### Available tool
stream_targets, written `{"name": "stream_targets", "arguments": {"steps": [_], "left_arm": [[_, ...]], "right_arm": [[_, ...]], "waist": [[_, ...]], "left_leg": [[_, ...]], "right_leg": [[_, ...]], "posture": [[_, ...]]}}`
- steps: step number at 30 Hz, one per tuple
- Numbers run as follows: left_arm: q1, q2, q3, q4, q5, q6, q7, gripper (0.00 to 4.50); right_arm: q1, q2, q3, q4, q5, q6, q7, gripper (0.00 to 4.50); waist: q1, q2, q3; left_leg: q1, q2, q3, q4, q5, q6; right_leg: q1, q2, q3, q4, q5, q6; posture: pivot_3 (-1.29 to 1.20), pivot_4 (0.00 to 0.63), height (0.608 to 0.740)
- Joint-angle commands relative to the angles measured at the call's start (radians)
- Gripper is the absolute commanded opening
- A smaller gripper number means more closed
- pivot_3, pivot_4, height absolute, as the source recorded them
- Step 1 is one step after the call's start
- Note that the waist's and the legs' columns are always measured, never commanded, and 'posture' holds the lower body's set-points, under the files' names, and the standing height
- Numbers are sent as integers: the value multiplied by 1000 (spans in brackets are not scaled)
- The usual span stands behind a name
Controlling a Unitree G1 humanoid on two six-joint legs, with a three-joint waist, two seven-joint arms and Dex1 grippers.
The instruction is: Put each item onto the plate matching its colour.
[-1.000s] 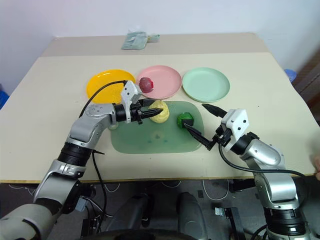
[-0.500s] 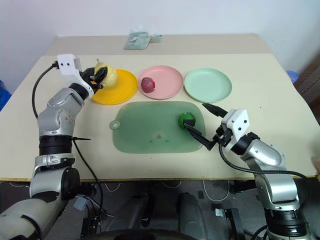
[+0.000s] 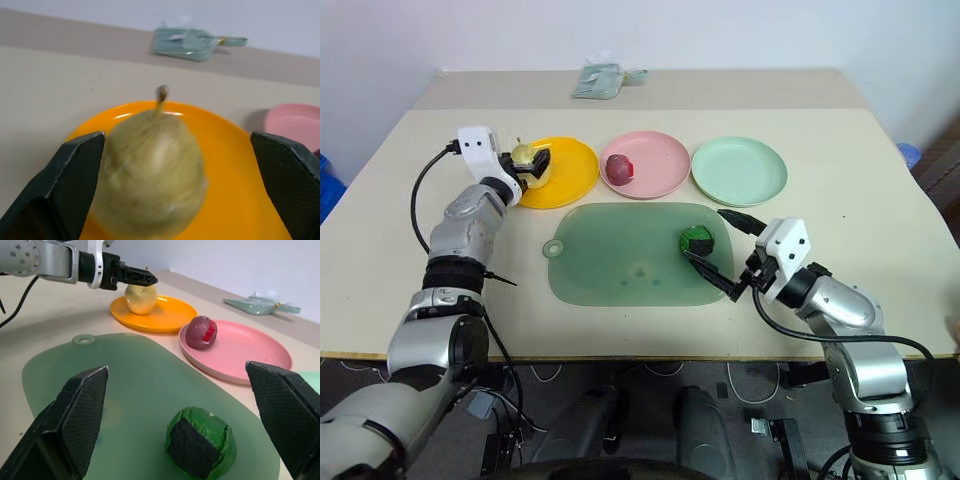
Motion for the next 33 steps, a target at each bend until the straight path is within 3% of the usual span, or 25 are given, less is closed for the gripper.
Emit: {"name": "stream_targets", "arguments": {"steps": [1,4,7,11,15,18,26,29,32,33], "left_arm": [[92,36,-20,-241,-26,23,-63,4455],[217,73,0,-457,-116,115,-138,4455],[408,154,15,-713,-290,222,-334,4455],[557,268,16,-852,-416,311,-512,4455],[764,438,-22,-966,-401,257,-760,4455],[834,473,-10,-1001,-404,240,-796,4455],[907,448,9,-1067,-412,219,-750,4455],[919,435,12,-1073,-411,211,-738,4500],[925,426,14,-1071,-402,200,-726,4500],[926,422,14,-1070,-398,194,-721,4500]], "right_arm": [[-28,18,18,-17,14,39,-20,4500],[-60,34,62,15,-12,80,-38,4500],[-115,52,125,81,-60,147,-72,4500],[-155,67,148,131,-77,154,-62,4500],[-217,78,172,263,-142,76,-46,4500],[-240,76,169,312,-156,54,-33,4500],[-246,76,169,370,-181,32,8,4500],[-263,84,158,373,-168,40,17,3720],[-301,88,144,398,-161,44,23,2320],[-320,86,142,416,-162,41,29,2119]], "waist": [[-8,0,0],[-21,0,0],[-34,0,0],[-31,1,0],[-40,1,-1],[-28,2,0],[-20,2,0],[-20,2,0],[-22,2,0],[-22,2,0]], "left_leg": [[0,0,0,0,0,0],[0,0,0,0,0,0],[0,1,0,-1,0,0],[0,1,0,-2,0,0],[1,1,1,-4,-1,1],[1,1,1,-6,0,1],[1,2,1,-7,0,1],[1,2,1,-7,0,1],[1,2,1,-8,0,0],[1,2,1,-8,0,0]], "right_leg": [[0,0,0,0,0,0],[0,0,1,0,0,0],[-1,0,2,1,0,-1],[-1,0,2,0,0,-1],[-1,0,2,-1,-1,-5],[-1,-1,2,-1,-2,-5],[-2,-1,2,-2,-2,-5],[-2,-1,2,-2,-2,-5],[-2,-1,2,-2,-2,-5],[-2,-1,2,-2,-2,-5]], "posture": [[0,150,740],[0,150,740],[0,150,740],[0,150,740],[0,150,740],[0,150,740],[0,150,740],[0,150,740],[0,150,740],[0,150,740]]}}
